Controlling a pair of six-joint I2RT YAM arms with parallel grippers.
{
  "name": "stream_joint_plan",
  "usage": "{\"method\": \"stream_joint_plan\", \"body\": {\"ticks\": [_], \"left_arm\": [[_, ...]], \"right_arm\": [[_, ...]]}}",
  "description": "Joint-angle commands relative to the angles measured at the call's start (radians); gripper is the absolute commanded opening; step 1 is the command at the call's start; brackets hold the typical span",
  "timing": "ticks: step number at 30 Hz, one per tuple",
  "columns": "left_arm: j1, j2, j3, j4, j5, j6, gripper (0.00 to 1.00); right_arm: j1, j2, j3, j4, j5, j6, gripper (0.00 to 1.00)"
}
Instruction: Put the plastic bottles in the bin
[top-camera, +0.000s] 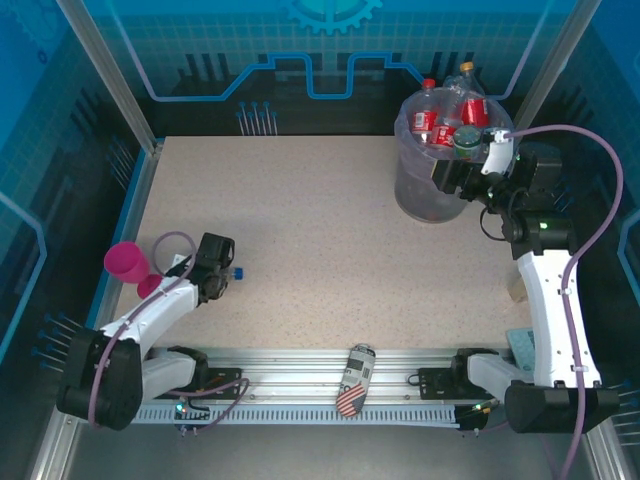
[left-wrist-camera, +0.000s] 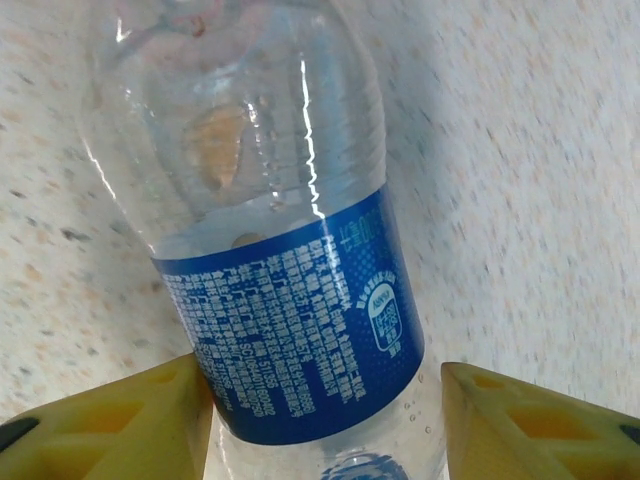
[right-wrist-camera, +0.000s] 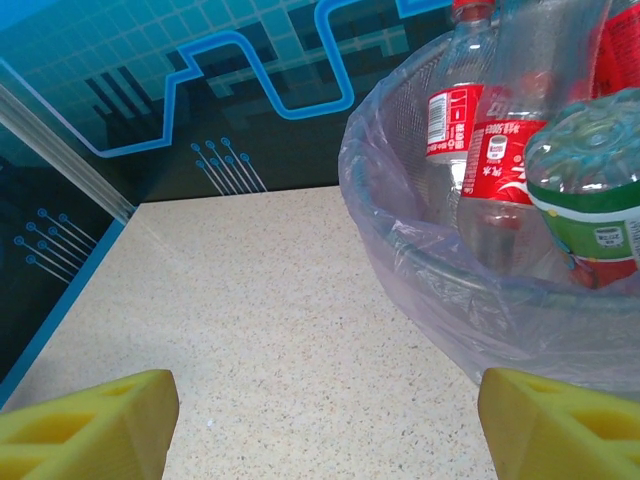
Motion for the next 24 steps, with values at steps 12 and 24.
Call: {"method": "stream_joint_plan", "body": {"ticks": [12,24], "left_arm": [[-0.089,0.160,0.134,0.155,0.251,0.566,0.59],[-0.154,0.210,0.130,0.414,0.577,1.025,0.68]], "right_arm": [[0.083,-0.008,-0.032,-0.015,0.049,0.038,0.79],[0.680,0.013,-0.290,0.165,0.428,0.276,0.79]]}}
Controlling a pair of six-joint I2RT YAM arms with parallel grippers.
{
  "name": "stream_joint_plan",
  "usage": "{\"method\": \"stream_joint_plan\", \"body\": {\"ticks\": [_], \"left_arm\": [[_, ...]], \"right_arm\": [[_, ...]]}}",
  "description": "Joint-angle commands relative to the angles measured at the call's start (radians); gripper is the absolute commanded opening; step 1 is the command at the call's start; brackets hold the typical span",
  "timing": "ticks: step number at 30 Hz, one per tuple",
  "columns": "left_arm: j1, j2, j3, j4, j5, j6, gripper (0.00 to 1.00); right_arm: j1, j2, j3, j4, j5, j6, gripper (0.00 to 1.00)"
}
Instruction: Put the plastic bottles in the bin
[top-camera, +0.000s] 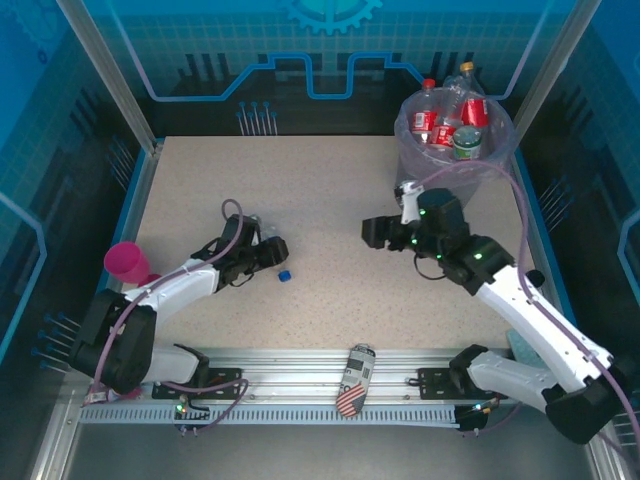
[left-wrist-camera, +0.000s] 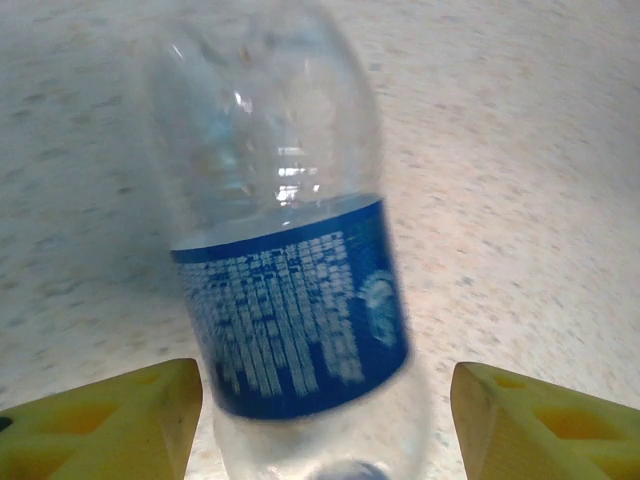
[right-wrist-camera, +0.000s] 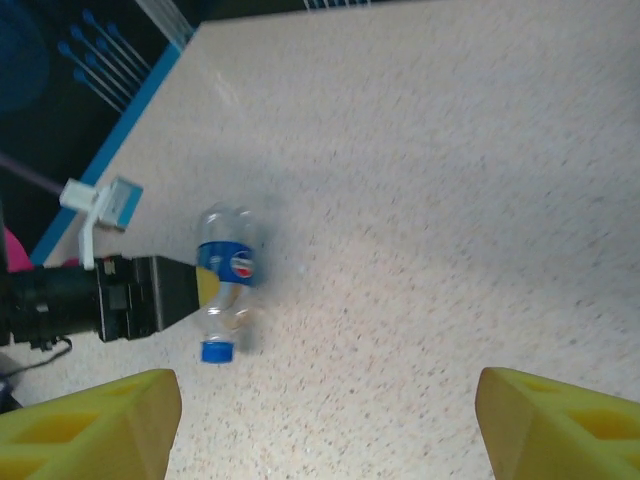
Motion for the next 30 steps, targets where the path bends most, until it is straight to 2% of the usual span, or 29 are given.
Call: {"method": "stream_joint_plan", "body": {"ticks": [1,5,7,8,11,14,23,27,30], "left_arm": [[-0.017,0.013,0.011,0.087,0.099,0.178,0.68],[-0.034,0.005,0.000,0.091,0.097,0.234,0.67],[-0.035,0.005,0.012,0.041,0.029,0.223,0.68],[-0.036,0.012,0.037,-0.009,-0.013,0.222,0.71],[-0.043,0.049,0.086,-0.069,-0.076,0.230,0.90],[-0.061,0.121,0.143,-0.089,-0.080,0.257,0.99],[-0.187,0.340,0.272,-0.135,-0.085,0.272,0.99],[-0.225,0.370,0.267,-0.150,-0.106,0.253,0.99],[-0.234,0.363,0.238,-0.117,-0.119,0.238,0.89]], "right_arm": [[0.048,0.069,-0.010,0.101,0.042,0.089,0.79],[0.064,0.142,-0.027,0.180,-0.016,0.140,0.79],[0.068,0.163,-0.016,0.167,0.003,0.139,0.79],[0.071,0.164,-0.014,0.163,0.017,0.134,0.80],[0.068,0.152,-0.022,0.163,0.046,0.120,0.80],[0.052,0.131,-0.034,0.148,0.048,0.115,0.80],[-0.020,0.038,-0.082,0.107,0.049,0.106,0.80],[-0.041,0.025,-0.086,0.089,0.051,0.093,0.80],[-0.042,0.038,-0.090,0.098,0.044,0.090,0.80]]}}
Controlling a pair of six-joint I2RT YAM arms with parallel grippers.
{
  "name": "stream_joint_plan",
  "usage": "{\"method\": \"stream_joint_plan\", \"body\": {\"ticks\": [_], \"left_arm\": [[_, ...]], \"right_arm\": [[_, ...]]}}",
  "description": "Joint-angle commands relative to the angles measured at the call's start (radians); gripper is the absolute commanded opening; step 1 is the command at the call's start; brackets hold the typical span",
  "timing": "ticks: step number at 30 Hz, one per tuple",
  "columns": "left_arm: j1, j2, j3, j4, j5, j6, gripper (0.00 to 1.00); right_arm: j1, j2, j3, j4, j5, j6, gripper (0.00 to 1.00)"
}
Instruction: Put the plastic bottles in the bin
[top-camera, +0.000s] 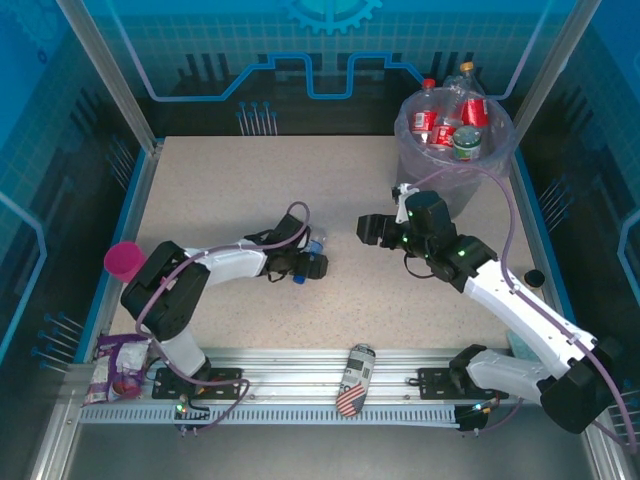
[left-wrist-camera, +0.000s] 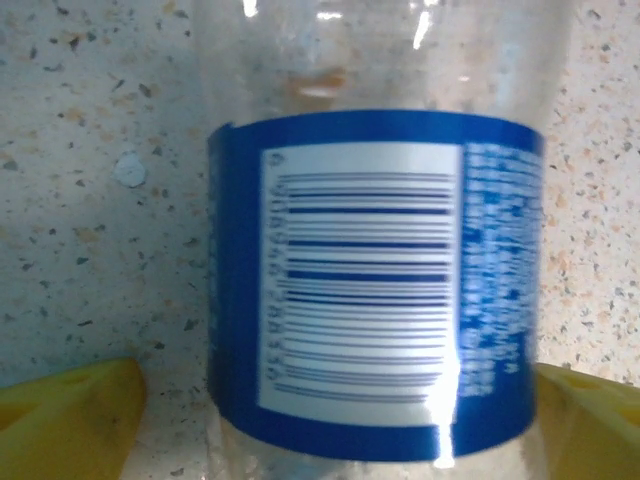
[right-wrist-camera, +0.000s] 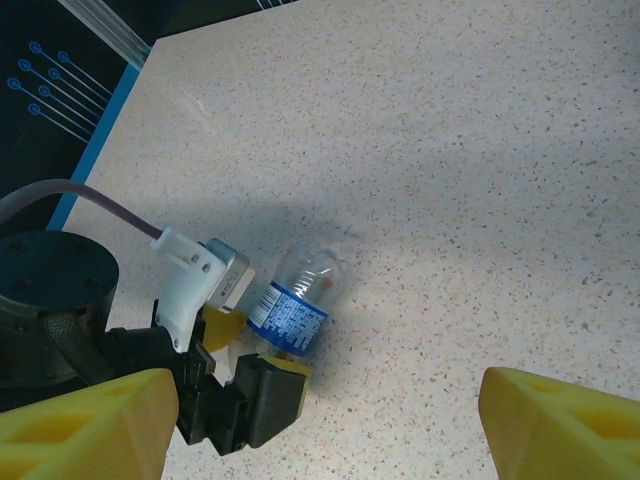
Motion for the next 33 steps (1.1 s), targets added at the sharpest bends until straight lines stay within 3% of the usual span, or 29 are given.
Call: {"method": "stream_joint_plan", "body": {"ticks": [1,5,8,12,15,21,33], "left_arm": [[-0.011,-0.004,-0.021,0.008,-0.025,-0.004,0.84],[-0.012,-0.019,-0.023,0.029,-0.056,0.011,0.70],[-0.013,-0.063,-0.033,0.063,-0.055,0.024,0.66],[-0.015,-0.199,-0.131,0.250,0.020,0.051,0.60],[-0.015,-0.291,-0.208,0.408,0.106,0.058,0.60],[-0.017,-0.351,-0.253,0.532,0.213,0.025,0.60],[-0.065,-0.354,-0.255,0.666,0.242,-0.017,0.60]], "right_arm": [[-0.011,0.006,-0.017,-0.006,0.001,-0.013,0.80],[-0.011,0.035,-0.012,0.012,-0.034,-0.009,0.80],[-0.009,0.052,-0.003,0.013,-0.057,-0.006,0.80],[-0.008,0.073,-0.003,0.052,-0.128,0.001,0.80],[-0.010,0.099,-0.002,0.103,-0.201,0.026,0.81],[-0.007,0.177,0.002,0.241,-0.307,0.102,0.83],[-0.006,0.314,0.022,0.409,-0.348,0.189,0.86]]}}
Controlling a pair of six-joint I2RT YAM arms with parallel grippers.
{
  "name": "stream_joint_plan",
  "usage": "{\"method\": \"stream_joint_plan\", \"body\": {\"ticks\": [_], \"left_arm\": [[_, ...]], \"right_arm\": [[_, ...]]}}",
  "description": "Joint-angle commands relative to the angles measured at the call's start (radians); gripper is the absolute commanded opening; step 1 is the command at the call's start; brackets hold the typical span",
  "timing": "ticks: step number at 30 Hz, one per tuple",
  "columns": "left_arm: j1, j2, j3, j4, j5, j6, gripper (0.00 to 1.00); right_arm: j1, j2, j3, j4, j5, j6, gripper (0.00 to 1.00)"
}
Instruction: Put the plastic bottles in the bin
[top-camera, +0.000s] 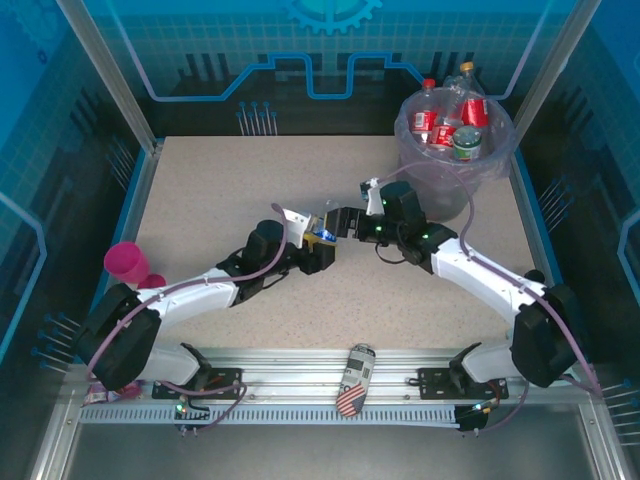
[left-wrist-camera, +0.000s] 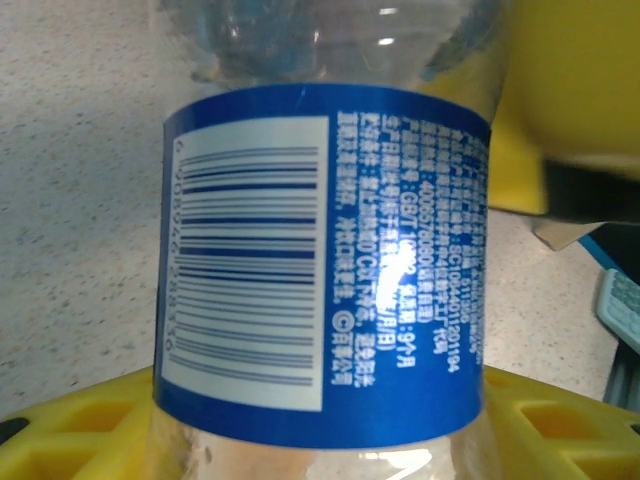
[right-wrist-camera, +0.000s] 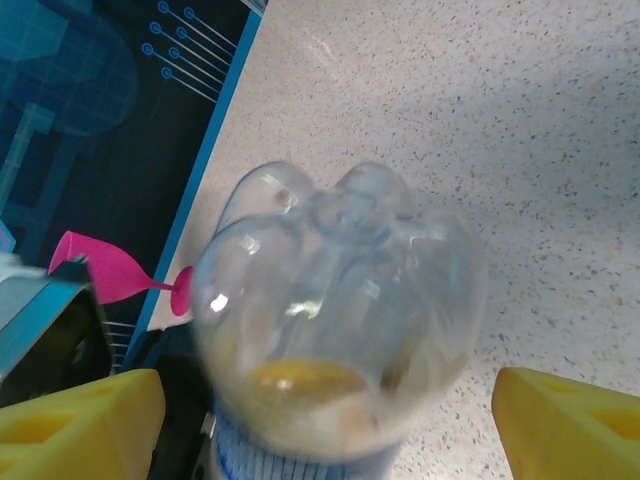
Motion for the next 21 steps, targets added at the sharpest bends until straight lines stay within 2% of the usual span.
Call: {"method": "stream_joint_plan", "body": {"ticks": [1,4,7,12,16,17,20,21], "left_arm": [[-0.013,-0.014,0.000,0.089,0.029,-0.024,0.60],[-0.021,-0.014,0.007,0.097,0.031,-0.028,0.60],[-0.026,-0.013,0.013,0.096,0.032,-0.029,0.60],[-0.027,-0.027,0.010,0.093,0.022,-0.038,0.71],[-0.027,-0.057,0.003,0.092,0.000,-0.037,0.77],[-0.027,-0.066,0.001,0.088,-0.007,-0.037,0.80],[-0.027,-0.102,-0.007,0.066,-0.031,-0.033,0.98],[-0.027,-0.118,-0.014,0.059,-0.038,-0.031,0.99]], "right_arm": [[-0.008,0.036,0.019,0.077,-0.021,0.042,0.86],[-0.008,0.054,0.025,0.085,-0.016,0.045,0.83],[-0.008,0.059,0.034,0.081,-0.016,0.041,0.72],[-0.015,0.040,0.047,0.059,0.001,0.025,0.54],[-0.021,0.035,0.070,0.042,0.004,0.010,0.50],[-0.021,0.035,0.075,0.041,0.004,0.006,0.50],[-0.041,0.027,0.103,0.026,0.005,-0.017,0.49],[-0.056,0.021,0.120,0.016,0.004,-0.032,0.49]]}}
